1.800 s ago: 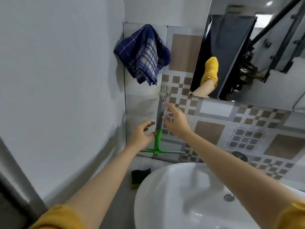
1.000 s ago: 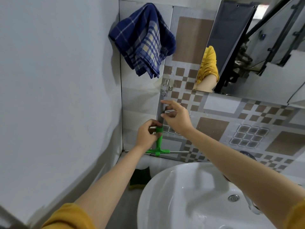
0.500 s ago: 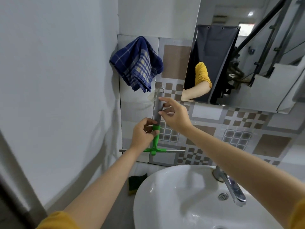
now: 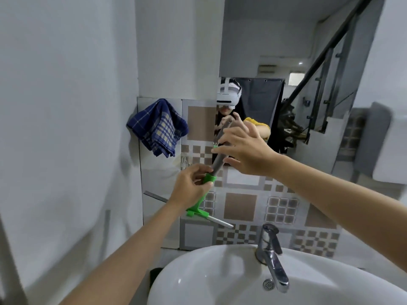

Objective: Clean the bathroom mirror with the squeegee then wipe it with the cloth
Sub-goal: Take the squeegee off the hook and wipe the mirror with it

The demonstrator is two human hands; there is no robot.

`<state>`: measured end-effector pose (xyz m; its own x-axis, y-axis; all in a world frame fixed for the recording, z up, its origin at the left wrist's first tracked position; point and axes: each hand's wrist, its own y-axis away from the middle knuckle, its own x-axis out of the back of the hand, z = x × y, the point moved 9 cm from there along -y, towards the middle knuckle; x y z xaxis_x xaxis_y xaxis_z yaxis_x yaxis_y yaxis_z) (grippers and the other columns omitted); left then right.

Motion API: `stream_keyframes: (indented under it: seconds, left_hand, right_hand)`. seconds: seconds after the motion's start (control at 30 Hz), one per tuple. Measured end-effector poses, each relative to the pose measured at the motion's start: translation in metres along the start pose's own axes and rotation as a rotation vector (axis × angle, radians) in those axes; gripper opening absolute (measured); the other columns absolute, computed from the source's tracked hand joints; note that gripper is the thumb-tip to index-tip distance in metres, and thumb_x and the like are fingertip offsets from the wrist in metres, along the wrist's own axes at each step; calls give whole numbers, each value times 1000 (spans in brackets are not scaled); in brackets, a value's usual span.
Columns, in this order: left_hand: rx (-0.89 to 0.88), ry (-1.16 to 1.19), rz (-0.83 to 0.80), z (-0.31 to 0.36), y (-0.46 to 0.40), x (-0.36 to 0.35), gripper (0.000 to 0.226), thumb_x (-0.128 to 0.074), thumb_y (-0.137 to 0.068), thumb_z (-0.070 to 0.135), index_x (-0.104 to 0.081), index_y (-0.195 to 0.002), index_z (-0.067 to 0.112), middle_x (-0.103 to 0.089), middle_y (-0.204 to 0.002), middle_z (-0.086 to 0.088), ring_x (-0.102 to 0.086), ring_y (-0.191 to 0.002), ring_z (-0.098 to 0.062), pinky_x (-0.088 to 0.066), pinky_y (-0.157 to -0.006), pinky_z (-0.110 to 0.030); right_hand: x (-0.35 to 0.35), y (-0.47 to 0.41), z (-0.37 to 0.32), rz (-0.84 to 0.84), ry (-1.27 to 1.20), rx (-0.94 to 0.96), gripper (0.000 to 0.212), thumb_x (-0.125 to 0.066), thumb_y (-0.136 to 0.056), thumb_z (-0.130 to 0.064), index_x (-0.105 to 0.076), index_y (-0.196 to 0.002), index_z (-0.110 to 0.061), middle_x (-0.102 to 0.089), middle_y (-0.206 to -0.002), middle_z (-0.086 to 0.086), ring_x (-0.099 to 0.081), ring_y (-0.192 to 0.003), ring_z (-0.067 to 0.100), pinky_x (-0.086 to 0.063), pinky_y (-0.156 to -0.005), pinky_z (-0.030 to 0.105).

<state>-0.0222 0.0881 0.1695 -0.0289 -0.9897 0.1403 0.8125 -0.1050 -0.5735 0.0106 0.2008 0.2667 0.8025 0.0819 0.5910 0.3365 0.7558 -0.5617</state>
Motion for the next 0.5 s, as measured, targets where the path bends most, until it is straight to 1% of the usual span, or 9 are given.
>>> stream_keyframes:
  seconds: [0.1,0.17,0.23,0.3,0.37,0.47,0.5]
  left_hand:
    - [-26,-41,-27,24,-8,-22,30,-69,-71,-3,-63,-92,17,-68,-97,-6,-68,-86,-16,-56,-77,-27]
    - [-51,-93,-55,39,-14,-38,30,-69,-72,-2,-62,-90,21,-68,-98,-4,-67,-88,-15,-55,-76,-24]
    - [-90,-164,-83,56,-20,-54,31,-68,-72,-1,-62,-89,24,-67,-98,-1,-66,-88,-12,-54,-75,-20]
    - [-137,-237,-115,73,-27,-70,31,-68,-73,-1,-62,-91,23,-67,-99,-1,-67,-87,-13,-55,-75,-22]
    - [-211,-326,-144,93,-35,-83,30,-70,-72,-1,-63,-95,19,-66,-101,-2,-66,-89,-14,-55,-77,-23]
    - [-395,-463,-184,129,-46,-102,29,-72,-71,-1,-65,-97,10,-65,-104,-4,-63,-93,-16,-53,-81,-20]
    - [-460,-510,-185,141,-49,-108,28,-72,-72,0,-66,-97,9,-66,-105,-5,-62,-95,-16,-52,-83,-20]
  right_hand:
    - [17,12,18,-69,4,54,29,-68,-82,-27,-63,-111,-27,-63,-104,2,-60,-104,28,-28,-106,60]
    - [30,20,29,-95,7,72,29,-67,-82,-30,-60,-110,-28,-63,-100,4,-61,-96,28,-36,-102,57]
    - [41,29,40,-131,46,104,32,-68,-80,-35,-59,-111,-30,-62,-97,4,-61,-91,26,-46,-91,50]
    - [49,39,50,-188,93,138,37,-71,-79,-35,-59,-113,-30,-62,-97,3,-61,-87,23,-51,-78,41]
    - [59,49,61,-226,115,161,35,-69,-82,-33,-59,-116,-30,-63,-95,2,-60,-87,21,-48,-68,35]
    - [76,67,79,-208,131,139,34,-63,-86,-29,-59,-119,-30,-61,-93,7,-58,-80,24,-31,-55,27]
    - [82,73,86,-190,118,105,36,-61,-87,-28,-56,-122,-31,-59,-95,10,-55,-75,25,-29,-52,27]
